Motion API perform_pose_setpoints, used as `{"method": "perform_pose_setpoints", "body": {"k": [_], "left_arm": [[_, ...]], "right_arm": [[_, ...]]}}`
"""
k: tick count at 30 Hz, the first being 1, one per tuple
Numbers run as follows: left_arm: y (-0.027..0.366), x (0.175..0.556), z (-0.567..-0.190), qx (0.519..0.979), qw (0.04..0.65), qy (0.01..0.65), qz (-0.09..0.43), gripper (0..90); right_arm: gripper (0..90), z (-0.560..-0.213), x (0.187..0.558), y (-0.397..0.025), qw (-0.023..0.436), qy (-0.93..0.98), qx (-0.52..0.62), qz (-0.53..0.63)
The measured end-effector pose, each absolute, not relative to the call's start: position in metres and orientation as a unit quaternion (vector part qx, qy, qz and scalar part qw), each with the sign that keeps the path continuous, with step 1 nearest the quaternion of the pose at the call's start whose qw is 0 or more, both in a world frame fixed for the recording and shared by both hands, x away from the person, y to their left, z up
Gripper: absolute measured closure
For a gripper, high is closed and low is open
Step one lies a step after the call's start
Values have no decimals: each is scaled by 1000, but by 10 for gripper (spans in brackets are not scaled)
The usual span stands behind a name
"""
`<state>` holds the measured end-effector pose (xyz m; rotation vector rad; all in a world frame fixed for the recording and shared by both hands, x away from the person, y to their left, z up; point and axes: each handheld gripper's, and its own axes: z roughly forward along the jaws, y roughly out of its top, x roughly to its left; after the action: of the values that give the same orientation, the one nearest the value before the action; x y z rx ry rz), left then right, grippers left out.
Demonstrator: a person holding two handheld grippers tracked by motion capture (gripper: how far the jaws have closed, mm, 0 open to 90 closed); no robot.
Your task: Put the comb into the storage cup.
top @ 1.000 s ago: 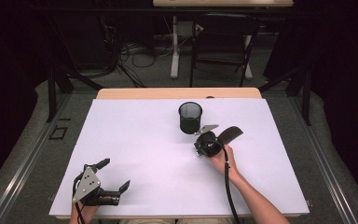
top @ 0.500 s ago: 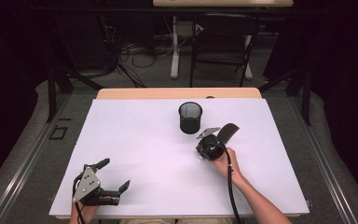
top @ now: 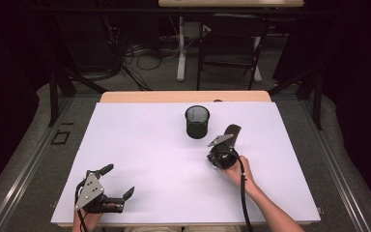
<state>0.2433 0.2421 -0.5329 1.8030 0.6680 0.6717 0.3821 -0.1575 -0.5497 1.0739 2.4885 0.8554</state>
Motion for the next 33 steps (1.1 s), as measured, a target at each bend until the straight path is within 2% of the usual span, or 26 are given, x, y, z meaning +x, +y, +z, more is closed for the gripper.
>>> {"method": "perform_pose_setpoints", "body": {"k": [33], "left_arm": [[242, 241, -532, 754, 525, 277, 283, 3]], "right_arm": [[900, -543, 369, -180, 140, 866, 386, 284]]}}
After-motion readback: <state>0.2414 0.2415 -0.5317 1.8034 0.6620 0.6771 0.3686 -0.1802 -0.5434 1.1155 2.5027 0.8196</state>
